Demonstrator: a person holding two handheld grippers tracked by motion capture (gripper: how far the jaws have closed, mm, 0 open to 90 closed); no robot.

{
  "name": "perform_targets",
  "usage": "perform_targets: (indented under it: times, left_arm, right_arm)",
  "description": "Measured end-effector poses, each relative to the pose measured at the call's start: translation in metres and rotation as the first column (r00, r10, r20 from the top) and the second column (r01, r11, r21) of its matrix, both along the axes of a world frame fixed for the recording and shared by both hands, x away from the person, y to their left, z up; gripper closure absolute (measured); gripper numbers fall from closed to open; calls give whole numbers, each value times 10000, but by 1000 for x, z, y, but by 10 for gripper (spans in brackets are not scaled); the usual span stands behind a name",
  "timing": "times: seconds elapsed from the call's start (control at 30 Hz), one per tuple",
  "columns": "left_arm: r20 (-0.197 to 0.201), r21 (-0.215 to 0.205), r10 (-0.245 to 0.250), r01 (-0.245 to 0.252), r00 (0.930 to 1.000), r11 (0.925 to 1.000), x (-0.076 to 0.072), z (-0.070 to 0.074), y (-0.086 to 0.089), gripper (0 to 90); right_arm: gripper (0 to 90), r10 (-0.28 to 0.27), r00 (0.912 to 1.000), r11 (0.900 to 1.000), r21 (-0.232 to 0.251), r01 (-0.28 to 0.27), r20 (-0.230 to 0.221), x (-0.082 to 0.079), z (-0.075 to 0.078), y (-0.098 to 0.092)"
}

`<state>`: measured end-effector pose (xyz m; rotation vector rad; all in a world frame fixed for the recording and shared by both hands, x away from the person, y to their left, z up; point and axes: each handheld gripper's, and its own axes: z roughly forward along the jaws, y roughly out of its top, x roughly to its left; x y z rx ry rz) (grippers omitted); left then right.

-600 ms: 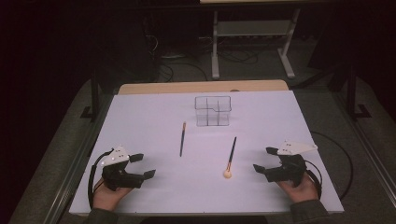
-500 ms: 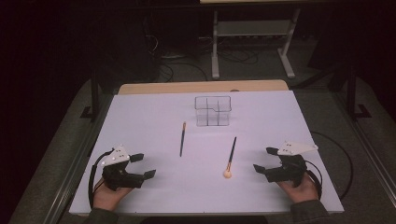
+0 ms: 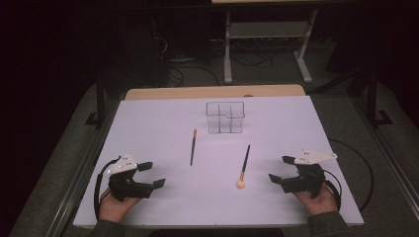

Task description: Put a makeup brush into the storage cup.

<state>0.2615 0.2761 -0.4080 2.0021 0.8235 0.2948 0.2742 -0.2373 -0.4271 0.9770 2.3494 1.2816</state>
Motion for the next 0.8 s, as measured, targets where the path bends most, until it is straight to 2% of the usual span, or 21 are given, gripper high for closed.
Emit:
perform_targets:
  times: [0.37, 0.63, 0.73, 0.8]
  left_arm:
    - [18, -130, 10, -9, 10000, 9999, 2, 5, -4, 194]
    - [33, -185, 76, -76, 10000, 9998, 13, 10, -11, 193]
    - [-49, -41, 59, -59, 10000, 10000, 18, 11, -15, 194]
    - [-151, -94, 111, -112, 9998, 9999, 21, 11, -17, 194]
  right_arm:
    - [162, -96, 10000, 9999, 72, 96, 11, -1, 1, 1]
    - [162, -264, 9996, 9996, 97, 265, -81, 2, -1, -3]
    - [162, -261, 9996, 9996, 90, 261, -50, 1, 0, -4]
    - [161, -285, 9996, 9994, 170, 285, -16, 2, 0, -6]
